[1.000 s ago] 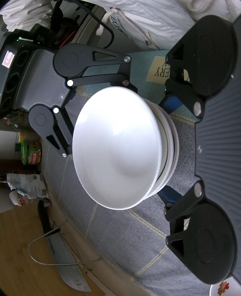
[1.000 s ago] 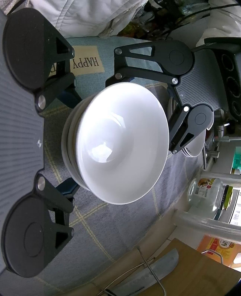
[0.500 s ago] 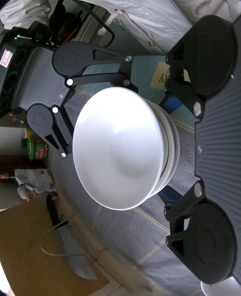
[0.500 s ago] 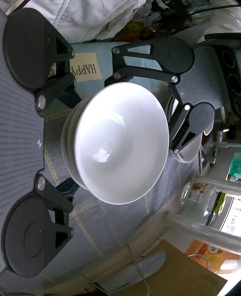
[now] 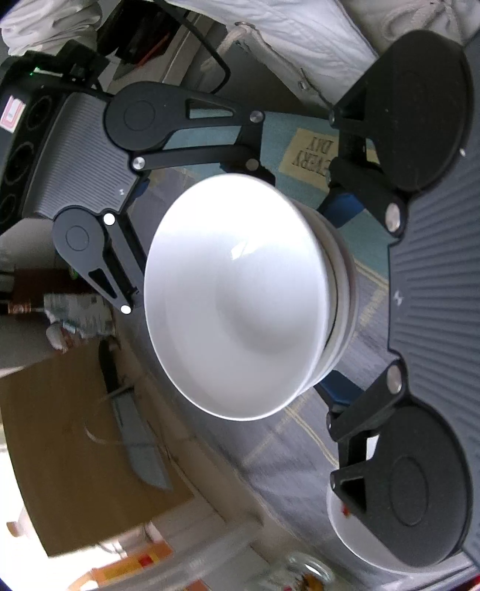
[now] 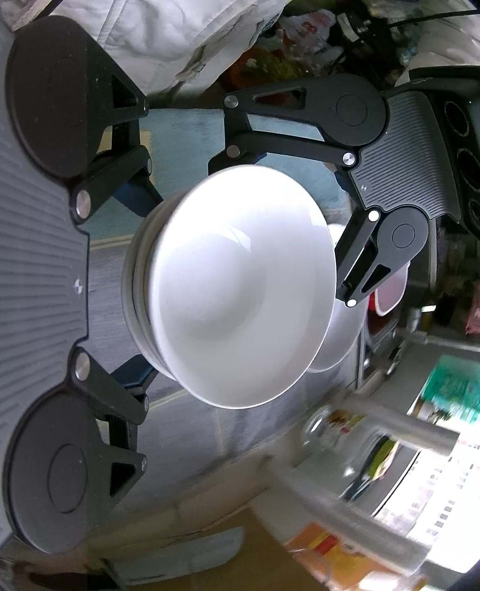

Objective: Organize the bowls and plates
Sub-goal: 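Lift the bowl stack with both tools and carry it over the plate stack, then lower the bowl stack onto the plates and open both tools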

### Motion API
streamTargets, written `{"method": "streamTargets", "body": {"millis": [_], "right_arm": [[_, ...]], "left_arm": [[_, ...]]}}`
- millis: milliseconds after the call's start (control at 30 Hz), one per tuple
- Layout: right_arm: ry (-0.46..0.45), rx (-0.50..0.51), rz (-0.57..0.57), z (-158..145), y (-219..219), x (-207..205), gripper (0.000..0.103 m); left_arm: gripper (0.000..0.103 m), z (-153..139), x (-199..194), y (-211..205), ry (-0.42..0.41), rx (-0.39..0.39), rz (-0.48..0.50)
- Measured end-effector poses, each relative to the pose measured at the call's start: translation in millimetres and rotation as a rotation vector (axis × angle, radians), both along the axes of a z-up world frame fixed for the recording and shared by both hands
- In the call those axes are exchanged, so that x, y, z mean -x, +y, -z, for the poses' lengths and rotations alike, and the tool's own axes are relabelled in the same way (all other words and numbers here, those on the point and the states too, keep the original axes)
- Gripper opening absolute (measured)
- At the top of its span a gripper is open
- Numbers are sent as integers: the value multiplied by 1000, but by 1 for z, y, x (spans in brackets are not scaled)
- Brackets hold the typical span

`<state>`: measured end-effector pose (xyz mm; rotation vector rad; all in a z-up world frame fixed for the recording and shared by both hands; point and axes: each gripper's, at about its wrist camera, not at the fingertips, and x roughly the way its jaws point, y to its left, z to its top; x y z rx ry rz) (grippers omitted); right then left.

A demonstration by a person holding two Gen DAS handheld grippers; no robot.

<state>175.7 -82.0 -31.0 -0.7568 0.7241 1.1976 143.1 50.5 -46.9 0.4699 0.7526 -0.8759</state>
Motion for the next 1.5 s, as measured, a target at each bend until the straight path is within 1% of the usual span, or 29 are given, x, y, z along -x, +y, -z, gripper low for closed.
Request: {"method": "streamTargets", "body": {"millis": [400,633,800,1033,1167,1500], "right_arm": [[-31,-2,-80,-8,76,-10,84],[-60,7,-116,-9,120,-24,84],[-69,12,-127,-4,143,-39,84],[-66,30,-125,9,165,-59,84],[-38,33,-120,17,169,-65,84],[-9,41,-105,28,176,-74,84]], "left_arm": [[83,-10,5,69,-54,-10,-85],[83,-12,-3,106,-75,-7,-128],[83,-7,-15,125,-89,-14,-148],[83,6,-34,141,-87,-31,-170],[83,12,-40,149,-66,-36,-172],[83,21,-50,156,-47,-45,-181]]}}
